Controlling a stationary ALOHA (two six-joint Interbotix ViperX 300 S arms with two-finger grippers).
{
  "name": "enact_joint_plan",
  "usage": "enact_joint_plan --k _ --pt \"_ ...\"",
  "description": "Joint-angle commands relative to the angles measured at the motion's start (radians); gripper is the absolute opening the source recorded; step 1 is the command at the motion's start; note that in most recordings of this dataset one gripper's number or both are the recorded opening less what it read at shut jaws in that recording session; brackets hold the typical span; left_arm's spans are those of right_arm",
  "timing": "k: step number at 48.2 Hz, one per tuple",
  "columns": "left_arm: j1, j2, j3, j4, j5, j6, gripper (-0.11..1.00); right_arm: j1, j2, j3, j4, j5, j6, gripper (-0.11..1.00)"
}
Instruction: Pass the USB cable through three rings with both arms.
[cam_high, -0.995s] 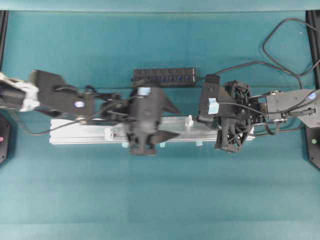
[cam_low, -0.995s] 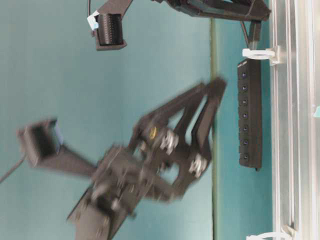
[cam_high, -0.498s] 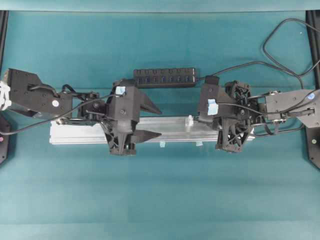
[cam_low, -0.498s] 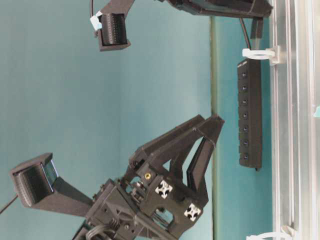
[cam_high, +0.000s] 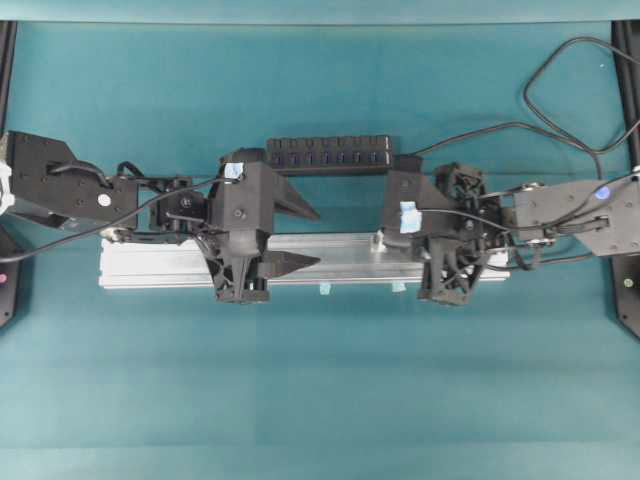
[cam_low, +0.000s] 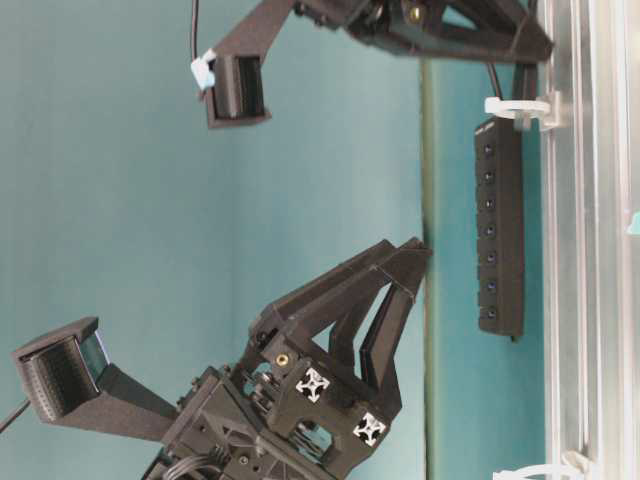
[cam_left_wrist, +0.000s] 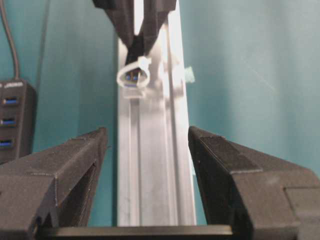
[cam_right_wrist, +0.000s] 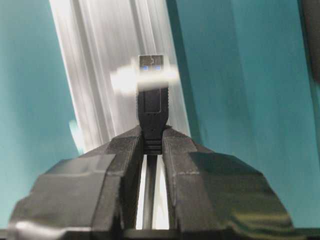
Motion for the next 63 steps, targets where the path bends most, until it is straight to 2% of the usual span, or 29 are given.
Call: enact_joint_plan --k 1,11,26,47,55,63 --pt "0.008 -0.011 -0.014 0.003 -0.006 -0.002 0.69 -0.002 0.006 -0.023 -0.003 -0.034 -0.011 -0.04" --pt "0.029 0.028 -0.031 0.003 -0.015 -0.002 0.69 -0.002 0.017 -0.035 -0.003 -0.075 -0.009 -0.04" --pt "0.035 0.166 -0.066 0.003 -0.08 -0.002 0.69 -0.002 0.009 -0.026 0.0 -0.081 -0.003 -0.04" --pt "0.035 0.296 -0.184 0.003 -0.098 0.005 0.68 -0.002 0.009 -0.028 0.002 -0.094 -0.002 -0.04" --pt "0.035 0.314 -0.201 0.003 -0.098 0.002 0.62 -0.002 0.009 -0.028 0.002 -0.094 0.0 -0.04" --pt "0.035 0.327 -0.202 0.003 -0.098 0.005 0.46 -0.002 0.011 -0.028 0.002 -0.095 -0.002 -0.04"
